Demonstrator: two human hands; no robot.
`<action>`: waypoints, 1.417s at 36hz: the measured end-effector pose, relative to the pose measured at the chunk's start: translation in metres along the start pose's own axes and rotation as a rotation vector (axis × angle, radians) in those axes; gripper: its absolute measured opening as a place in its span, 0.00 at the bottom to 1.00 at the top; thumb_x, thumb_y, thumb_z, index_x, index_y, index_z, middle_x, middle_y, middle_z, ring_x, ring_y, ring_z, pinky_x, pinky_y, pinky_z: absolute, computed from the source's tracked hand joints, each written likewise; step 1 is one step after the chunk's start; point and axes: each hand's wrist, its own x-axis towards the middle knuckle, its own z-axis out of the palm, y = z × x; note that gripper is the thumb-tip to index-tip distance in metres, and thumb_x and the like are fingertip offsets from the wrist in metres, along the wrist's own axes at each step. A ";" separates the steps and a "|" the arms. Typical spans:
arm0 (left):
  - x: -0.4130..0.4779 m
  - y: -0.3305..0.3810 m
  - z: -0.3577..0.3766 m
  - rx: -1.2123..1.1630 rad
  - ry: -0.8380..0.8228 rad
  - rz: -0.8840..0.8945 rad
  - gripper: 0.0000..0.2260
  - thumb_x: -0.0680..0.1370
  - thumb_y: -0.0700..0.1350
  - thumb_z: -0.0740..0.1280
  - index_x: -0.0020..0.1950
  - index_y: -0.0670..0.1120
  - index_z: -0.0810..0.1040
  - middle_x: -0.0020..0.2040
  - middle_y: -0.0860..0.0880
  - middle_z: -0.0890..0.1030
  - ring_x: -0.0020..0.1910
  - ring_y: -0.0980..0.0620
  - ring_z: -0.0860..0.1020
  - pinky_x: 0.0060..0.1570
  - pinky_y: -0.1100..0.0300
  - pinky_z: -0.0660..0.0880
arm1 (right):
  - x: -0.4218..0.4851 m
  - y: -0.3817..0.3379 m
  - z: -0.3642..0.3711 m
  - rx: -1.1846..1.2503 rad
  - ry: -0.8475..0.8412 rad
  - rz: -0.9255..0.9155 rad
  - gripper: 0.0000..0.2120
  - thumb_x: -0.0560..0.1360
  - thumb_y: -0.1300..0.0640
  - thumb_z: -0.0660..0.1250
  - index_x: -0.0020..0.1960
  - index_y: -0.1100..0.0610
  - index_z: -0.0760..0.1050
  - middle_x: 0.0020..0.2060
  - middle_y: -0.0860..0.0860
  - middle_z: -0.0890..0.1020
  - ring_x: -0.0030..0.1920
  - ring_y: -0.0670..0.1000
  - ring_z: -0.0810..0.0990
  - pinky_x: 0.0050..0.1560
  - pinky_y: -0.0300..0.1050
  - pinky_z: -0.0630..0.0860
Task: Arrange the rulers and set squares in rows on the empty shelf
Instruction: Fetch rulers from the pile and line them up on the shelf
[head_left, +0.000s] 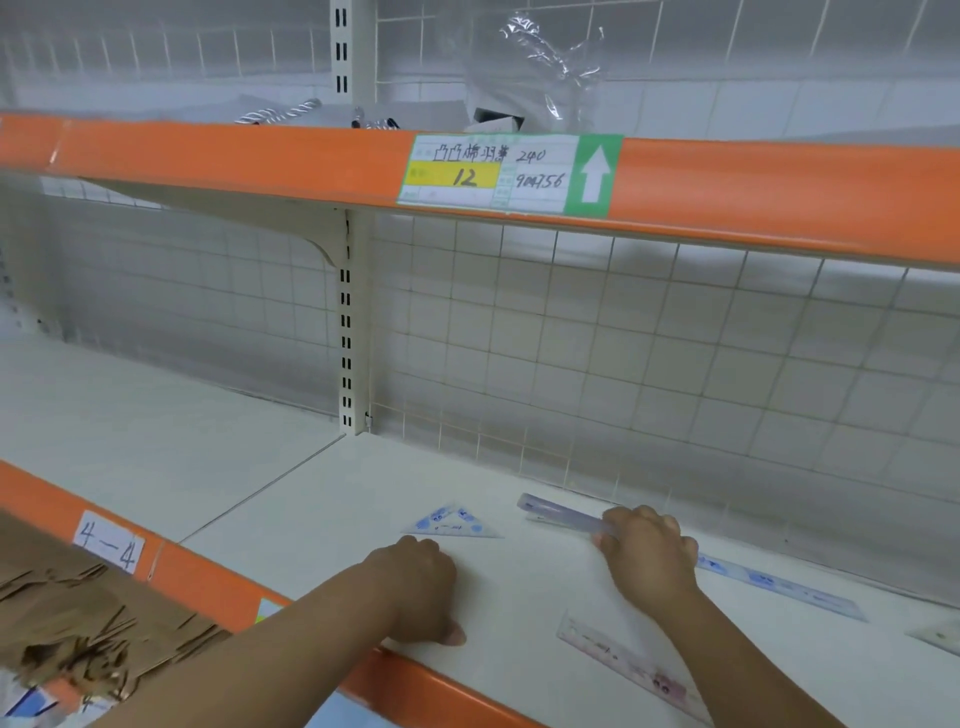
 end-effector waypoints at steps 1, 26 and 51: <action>0.000 -0.002 0.001 -0.005 -0.008 -0.019 0.27 0.76 0.61 0.64 0.66 0.44 0.71 0.64 0.43 0.71 0.64 0.44 0.69 0.59 0.51 0.70 | 0.005 0.001 0.002 0.015 0.012 0.021 0.12 0.81 0.48 0.56 0.58 0.48 0.75 0.51 0.48 0.75 0.58 0.52 0.70 0.57 0.48 0.65; -0.003 -0.007 0.018 -0.082 -0.008 -0.110 0.29 0.78 0.60 0.62 0.70 0.40 0.66 0.68 0.41 0.68 0.66 0.41 0.67 0.64 0.49 0.67 | 0.042 -0.003 0.035 0.048 0.027 0.026 0.08 0.80 0.51 0.58 0.56 0.47 0.74 0.55 0.47 0.78 0.60 0.52 0.73 0.59 0.48 0.65; 0.000 -0.009 0.010 -0.027 -0.021 -0.096 0.28 0.76 0.63 0.64 0.65 0.43 0.72 0.63 0.43 0.73 0.62 0.43 0.73 0.56 0.53 0.71 | 0.011 0.006 0.003 0.147 0.079 -0.099 0.10 0.80 0.56 0.59 0.57 0.51 0.77 0.53 0.52 0.75 0.59 0.54 0.70 0.56 0.44 0.70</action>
